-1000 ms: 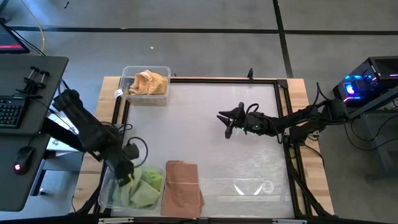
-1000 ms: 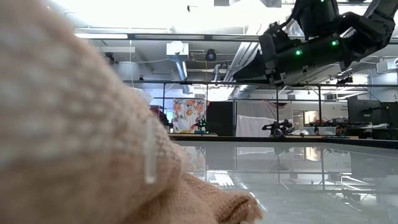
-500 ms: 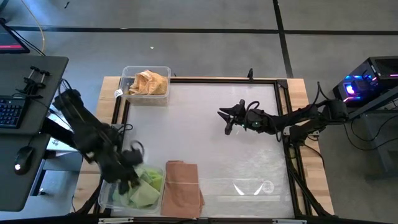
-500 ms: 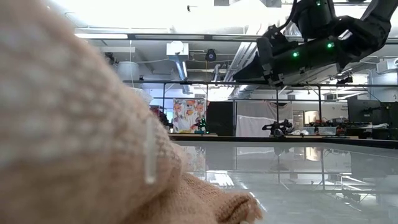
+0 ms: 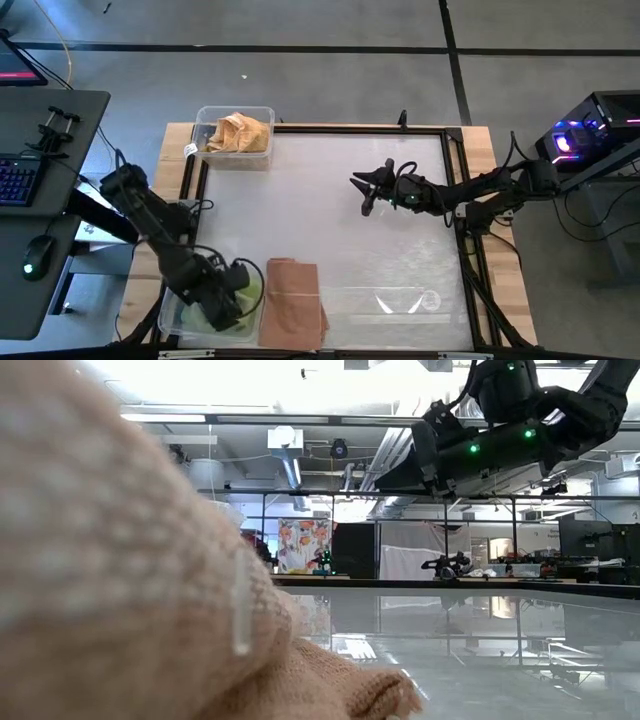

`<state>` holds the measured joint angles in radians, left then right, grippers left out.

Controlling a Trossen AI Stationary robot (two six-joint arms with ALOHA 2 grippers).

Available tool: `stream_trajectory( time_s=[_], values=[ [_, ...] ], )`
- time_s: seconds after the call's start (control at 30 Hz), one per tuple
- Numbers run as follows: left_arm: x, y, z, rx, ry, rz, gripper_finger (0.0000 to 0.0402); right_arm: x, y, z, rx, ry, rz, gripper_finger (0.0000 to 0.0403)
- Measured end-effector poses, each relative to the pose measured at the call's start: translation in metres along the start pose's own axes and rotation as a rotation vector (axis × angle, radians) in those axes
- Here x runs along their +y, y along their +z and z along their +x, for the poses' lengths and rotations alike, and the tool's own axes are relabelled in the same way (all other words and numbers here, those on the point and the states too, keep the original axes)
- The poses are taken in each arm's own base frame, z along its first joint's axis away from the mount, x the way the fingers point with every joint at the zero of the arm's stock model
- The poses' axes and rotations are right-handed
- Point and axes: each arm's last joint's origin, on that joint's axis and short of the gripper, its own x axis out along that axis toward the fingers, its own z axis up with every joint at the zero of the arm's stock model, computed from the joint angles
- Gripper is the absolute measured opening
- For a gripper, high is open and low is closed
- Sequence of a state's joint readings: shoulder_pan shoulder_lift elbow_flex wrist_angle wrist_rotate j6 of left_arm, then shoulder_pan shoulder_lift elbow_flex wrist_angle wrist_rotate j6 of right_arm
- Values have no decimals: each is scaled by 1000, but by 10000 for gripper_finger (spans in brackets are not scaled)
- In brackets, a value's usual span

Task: Sort towels by color in basket
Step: Put the green towel into the bottom transparent bin

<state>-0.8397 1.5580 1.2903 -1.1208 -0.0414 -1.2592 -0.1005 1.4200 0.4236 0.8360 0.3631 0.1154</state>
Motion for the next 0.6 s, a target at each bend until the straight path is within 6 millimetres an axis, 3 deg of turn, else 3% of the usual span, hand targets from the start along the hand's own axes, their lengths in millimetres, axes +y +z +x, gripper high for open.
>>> stream_trajectory(
  time_s=[0.43, 0.6],
  values=[
    [3, -21, -13, -367, 56, -152, 0, 0, 0, 0, -1, -1, -77, 89],
    [-5, -38, -40, -459, -63, -237, 0, -3, 1, 1, -7, -8, -78, 89]
  ],
)
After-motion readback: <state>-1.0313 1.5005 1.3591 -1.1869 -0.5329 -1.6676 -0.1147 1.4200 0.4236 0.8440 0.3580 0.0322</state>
